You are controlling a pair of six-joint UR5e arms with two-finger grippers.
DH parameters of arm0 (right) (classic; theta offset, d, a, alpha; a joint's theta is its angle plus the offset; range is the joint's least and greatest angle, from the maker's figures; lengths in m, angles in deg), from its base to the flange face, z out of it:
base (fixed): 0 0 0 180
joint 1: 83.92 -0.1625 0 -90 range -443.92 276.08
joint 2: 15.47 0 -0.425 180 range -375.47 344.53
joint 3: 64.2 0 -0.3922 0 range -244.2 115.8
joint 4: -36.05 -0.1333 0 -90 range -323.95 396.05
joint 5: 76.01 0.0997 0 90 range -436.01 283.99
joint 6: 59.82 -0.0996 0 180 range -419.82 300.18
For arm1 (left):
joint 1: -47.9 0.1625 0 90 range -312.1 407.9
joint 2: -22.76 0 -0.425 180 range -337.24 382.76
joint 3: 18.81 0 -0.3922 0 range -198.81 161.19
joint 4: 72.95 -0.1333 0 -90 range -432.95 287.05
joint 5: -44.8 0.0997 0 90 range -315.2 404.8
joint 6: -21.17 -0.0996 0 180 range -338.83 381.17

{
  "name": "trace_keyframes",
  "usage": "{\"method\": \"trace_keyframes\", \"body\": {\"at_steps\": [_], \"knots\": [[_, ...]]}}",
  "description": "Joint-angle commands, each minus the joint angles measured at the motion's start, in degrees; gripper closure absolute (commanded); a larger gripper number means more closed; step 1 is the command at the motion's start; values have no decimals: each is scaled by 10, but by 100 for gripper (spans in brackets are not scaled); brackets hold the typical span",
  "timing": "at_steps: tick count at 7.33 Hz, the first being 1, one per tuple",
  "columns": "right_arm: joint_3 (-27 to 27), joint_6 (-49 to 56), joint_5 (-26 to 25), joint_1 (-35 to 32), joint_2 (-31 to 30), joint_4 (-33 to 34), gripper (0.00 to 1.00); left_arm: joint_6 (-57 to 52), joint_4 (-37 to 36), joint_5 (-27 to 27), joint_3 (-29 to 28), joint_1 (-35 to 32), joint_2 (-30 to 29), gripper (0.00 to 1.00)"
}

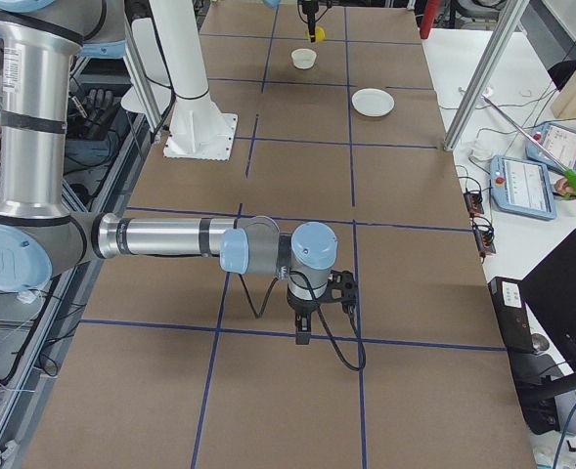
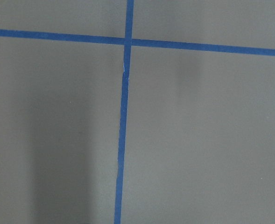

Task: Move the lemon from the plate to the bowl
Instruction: 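Lift the lemon and carry it with the left gripper toward the white bowl, then lower the lemon into the white bowl and open the left gripper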

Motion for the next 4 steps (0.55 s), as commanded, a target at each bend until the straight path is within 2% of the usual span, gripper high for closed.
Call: {"method": "trace_keyframes", "body": {"at_steps": [1, 3, 4], "knots": [[0, 0, 0, 0, 0, 0, 0, 67, 54, 19, -6, 56, 27, 100], [0, 0, 0, 0, 0, 0, 0, 77, 54, 20, -9, 73, 27, 100], [0, 0, 0, 0, 0, 0, 0, 71, 55, 20, -12, 73, 23, 92]]}}
